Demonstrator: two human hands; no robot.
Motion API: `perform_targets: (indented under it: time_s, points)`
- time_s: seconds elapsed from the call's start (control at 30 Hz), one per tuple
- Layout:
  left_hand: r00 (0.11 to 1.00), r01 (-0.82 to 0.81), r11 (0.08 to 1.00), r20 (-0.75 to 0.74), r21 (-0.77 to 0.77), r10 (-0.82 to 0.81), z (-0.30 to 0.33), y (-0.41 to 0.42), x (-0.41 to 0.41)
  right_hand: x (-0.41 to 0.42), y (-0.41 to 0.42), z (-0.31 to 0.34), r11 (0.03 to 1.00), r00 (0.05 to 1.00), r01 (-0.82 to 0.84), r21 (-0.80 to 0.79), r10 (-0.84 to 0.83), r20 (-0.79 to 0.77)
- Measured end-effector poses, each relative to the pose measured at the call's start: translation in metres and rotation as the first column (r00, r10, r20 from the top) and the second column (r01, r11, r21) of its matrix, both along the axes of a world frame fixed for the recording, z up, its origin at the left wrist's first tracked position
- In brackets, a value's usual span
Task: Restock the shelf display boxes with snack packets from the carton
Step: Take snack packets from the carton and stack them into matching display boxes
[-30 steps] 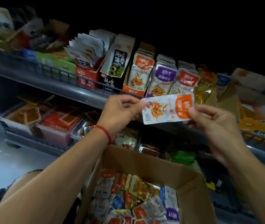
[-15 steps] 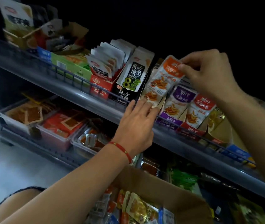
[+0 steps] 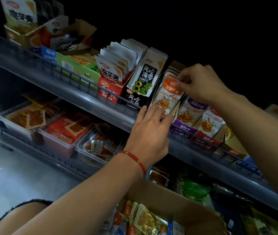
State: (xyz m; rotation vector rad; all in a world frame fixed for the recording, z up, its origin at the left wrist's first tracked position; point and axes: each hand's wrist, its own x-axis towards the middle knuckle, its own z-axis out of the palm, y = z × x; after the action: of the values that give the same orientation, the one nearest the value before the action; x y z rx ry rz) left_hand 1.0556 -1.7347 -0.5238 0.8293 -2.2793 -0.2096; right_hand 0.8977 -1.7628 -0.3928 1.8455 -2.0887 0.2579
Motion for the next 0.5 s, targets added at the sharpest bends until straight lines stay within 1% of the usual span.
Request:
perform_targets:
  time_s: [0.13,0.27,0.5]
  points:
    - [1.000,0.002,1.000,0.001,0.018,-0.002,0.0011,0.0006,0.0003,-0.0027,-0.0049,0.0008,0.998,0.999,0.044,-0.036,-0.043,0.007]
    - [1.000,0.003,1.000,0.013,0.017,-0.003,0.0011,-0.0006,0.0001,-0.0022,-0.0074,0.0005,0.999,0.999,0.051,-0.015,-0.051,-0.004]
    - [1.000,0.000,1.000,0.003,0.022,0.000,0.0009,0.0007,0.0000,0.0004,-0.0110,0.0012,0.995,0.993,0.046,-0.093,-0.056,-0.105]
